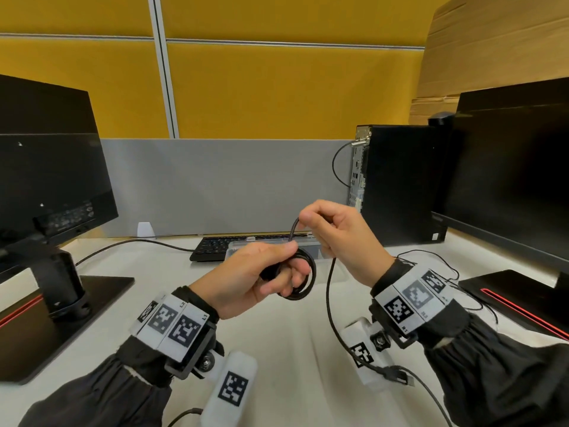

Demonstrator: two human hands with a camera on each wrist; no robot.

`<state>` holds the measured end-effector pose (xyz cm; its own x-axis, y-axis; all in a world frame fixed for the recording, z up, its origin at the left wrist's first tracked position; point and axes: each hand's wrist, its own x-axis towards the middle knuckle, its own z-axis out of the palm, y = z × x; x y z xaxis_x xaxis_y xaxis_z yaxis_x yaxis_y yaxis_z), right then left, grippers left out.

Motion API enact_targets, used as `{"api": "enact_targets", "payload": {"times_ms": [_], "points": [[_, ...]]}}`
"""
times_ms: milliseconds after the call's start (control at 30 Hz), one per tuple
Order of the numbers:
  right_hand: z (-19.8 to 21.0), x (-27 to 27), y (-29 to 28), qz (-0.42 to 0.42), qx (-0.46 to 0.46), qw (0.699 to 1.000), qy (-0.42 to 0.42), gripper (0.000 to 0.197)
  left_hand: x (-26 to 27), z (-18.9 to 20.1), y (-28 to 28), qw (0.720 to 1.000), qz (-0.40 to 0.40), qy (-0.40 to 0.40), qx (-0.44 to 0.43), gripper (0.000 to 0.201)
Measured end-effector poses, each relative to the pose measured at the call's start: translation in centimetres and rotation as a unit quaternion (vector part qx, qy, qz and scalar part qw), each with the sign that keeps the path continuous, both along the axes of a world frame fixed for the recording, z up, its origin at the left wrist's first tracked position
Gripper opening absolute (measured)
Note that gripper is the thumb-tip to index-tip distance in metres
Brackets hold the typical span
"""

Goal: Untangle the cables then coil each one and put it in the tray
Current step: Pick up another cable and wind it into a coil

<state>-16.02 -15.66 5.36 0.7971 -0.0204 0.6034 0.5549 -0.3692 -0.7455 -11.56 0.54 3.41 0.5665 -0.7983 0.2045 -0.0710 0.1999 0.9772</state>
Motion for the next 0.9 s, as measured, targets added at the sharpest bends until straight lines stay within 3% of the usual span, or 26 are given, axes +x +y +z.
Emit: {"api": "enact_targets", "payload": {"times_ms": [133,233,333,400,467,533,600,667,733,800,900], "points": [[-0.4,0.8,-0.7,-0.038,0.048,0.998,-0.03,0.017,-0.6,1.0,-0.6,0.994,0.041,0.031,-0.1,0.036],[-1.8,1.0,-1.2,-0.032,-0.079,0.994,0.067,0.026,0.4,2.1,-0.7,0.966,0.105,0.065,-0.229,0.032],[-3.6,0.2,-0.3,0.035,-0.189,0.965,0.18,0.029,2.0,2.4,-0.8,0.941,0.172,0.037,-0.289,0.024],[-4.7,-0.5,0.4,0.062,-0.27,0.941,0.193,0.026,3.0,2.0,-0.9,0.938,0.226,-0.028,-0.262,0.02],[-5.1,-1.3,1.1,0.081,-0.327,0.923,0.187,0.026,4.4,1.1,-0.8,0.925,0.308,-0.155,-0.162,0.02],[-4.4,-1.8,1.2,0.061,-0.354,0.925,0.126,0.026,5.5,-0.4,-0.5,0.886,0.352,-0.3,-0.026,0.029],[-2.9,-1.8,0.8,-0.009,-0.332,0.943,0.019,0.024,5.4,-1.9,-0.2,0.87,0.315,-0.374,0.066,0.048],[-1.5,-0.8,-0.6,-0.107,-0.285,0.95,-0.066,0.023,4.1,-2.7,-0.2,0.906,0.229,-0.346,0.089,0.059],[-1.1,0.5,-1.8,-0.157,-0.23,0.957,-0.076,0.018,2.6,-2.5,-0.3,0.964,0.119,-0.228,0.07,0.06],[-1.8,1.7,-2.4,-0.14,-0.195,0.97,-0.04,0.016,1.7,-2.0,-0.4,0.987,0.056,-0.151,0.027,0.051],[-3.7,2.5,-1.2,-0.044,-0.134,0.989,0.046,0.024,1.2,-1.4,-0.7,0.994,0.038,-0.076,-0.065,0.033]]}}
